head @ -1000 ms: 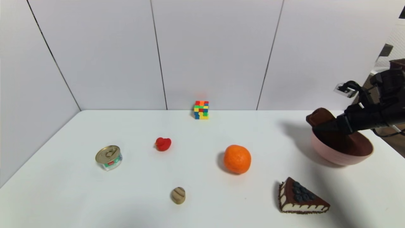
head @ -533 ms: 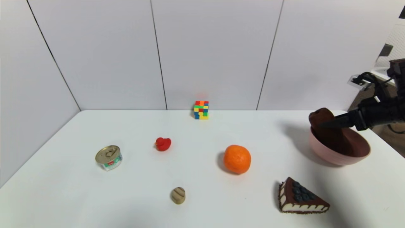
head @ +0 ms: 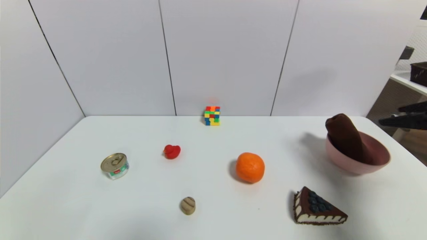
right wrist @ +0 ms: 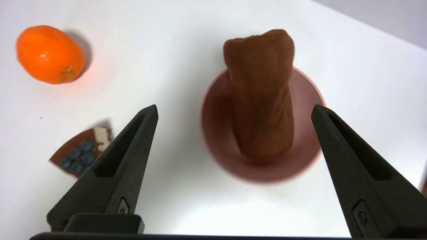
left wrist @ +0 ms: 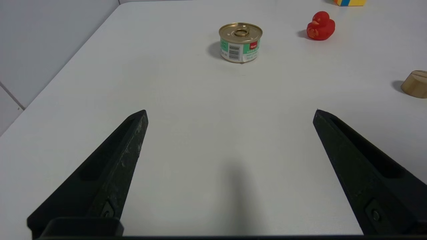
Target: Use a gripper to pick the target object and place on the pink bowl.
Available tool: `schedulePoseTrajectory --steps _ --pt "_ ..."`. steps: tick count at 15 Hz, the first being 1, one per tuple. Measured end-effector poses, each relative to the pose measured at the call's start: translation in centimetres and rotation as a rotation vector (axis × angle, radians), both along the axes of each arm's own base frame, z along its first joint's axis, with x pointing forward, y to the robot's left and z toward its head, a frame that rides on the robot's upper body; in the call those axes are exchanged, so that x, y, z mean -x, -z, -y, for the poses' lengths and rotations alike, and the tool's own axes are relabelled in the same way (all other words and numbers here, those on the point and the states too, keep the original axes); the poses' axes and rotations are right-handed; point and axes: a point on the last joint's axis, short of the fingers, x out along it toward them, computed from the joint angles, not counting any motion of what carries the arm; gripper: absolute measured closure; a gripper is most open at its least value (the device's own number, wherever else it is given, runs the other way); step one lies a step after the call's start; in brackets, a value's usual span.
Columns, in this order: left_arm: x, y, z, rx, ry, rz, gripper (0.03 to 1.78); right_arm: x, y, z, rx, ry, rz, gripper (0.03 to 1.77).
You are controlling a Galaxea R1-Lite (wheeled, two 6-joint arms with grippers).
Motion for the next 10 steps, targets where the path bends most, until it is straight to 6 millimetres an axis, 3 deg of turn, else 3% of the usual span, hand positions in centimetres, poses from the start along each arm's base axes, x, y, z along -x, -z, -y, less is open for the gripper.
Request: schedulePoseTrajectory --steps 3,7,10 --pt "0.0 0.0 0.0 0.000 0.000 -0.001 0.03 6.1 -0.6 -1.8 0.002 0.056 0.097 0.16" --pt "0.0 0.0 0.0 0.000 0.000 0.000 0.03 13.0 2.3 -4.5 -0.060 0.149 0.243 0.13" --pt "0.0 0.0 0.0 0.000 0.000 0.000 0.03 16.3 4.2 -5.9 -0.076 0.260 0.353 0.12"
